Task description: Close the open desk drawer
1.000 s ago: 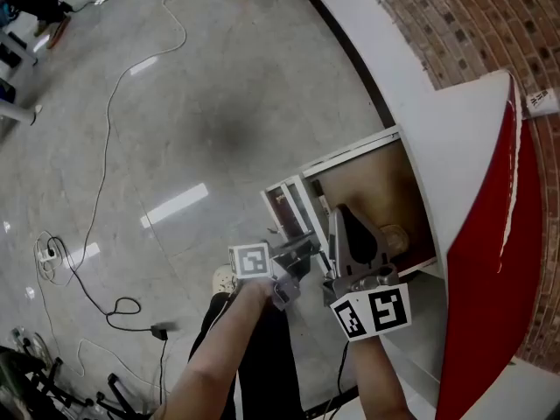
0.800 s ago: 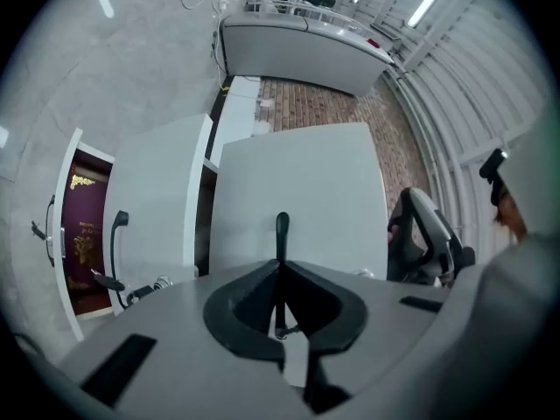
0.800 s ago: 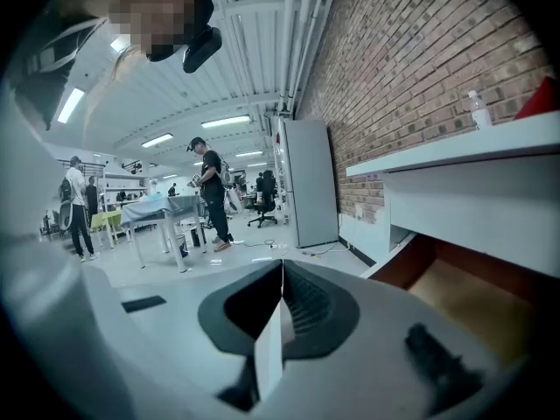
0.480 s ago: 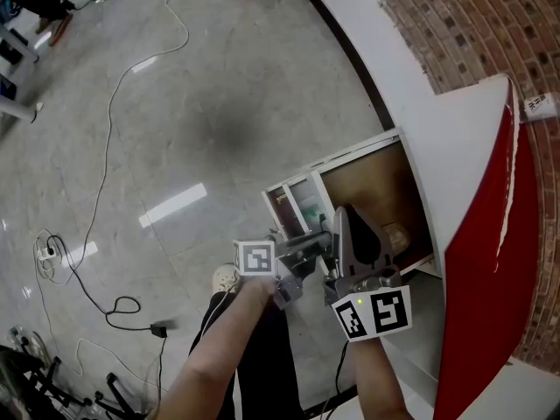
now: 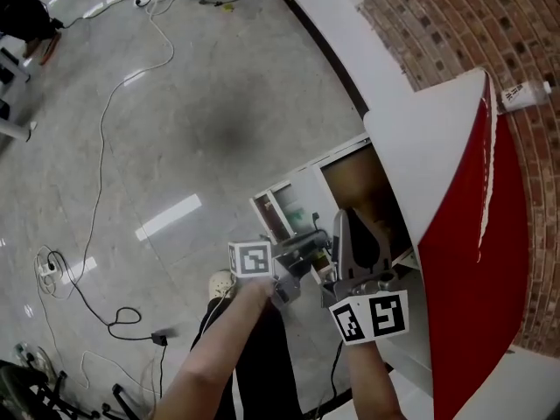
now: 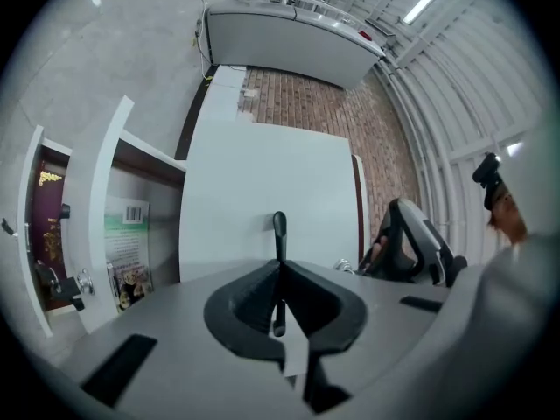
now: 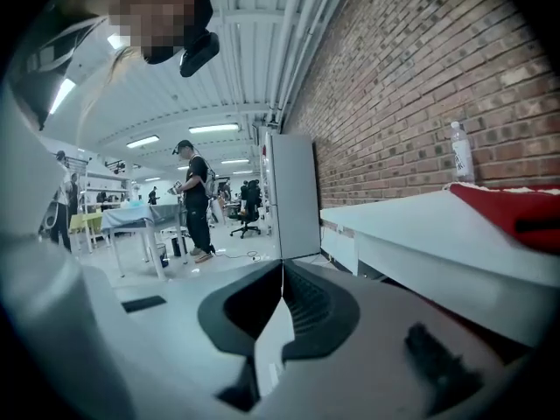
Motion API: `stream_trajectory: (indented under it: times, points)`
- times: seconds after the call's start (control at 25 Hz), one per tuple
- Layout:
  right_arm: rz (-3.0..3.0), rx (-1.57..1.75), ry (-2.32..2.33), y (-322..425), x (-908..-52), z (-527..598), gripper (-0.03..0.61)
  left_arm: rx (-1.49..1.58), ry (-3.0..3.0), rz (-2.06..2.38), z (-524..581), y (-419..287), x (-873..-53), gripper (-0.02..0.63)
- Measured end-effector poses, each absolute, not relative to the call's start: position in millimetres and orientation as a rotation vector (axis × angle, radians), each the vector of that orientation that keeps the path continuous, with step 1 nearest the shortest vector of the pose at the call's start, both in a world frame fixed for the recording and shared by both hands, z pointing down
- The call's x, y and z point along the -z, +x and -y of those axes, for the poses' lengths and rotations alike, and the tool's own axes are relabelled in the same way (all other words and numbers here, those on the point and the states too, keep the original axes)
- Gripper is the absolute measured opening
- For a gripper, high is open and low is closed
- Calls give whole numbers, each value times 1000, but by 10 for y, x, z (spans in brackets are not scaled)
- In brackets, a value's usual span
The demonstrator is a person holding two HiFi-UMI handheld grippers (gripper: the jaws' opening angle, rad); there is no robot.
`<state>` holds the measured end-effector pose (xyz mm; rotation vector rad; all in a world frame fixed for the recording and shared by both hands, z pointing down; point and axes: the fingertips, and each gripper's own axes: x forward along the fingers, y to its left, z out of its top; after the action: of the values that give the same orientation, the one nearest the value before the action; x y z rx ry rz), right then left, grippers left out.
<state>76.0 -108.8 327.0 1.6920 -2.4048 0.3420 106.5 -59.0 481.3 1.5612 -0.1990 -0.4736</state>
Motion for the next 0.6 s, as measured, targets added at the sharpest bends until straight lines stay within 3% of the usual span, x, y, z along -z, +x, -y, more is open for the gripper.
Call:
stream_trajectory:
  times: [0.6]
  points:
    - [2313,-453,1827,1099,-3276,772,12,390,1558,287,583,1083,-4825,20]
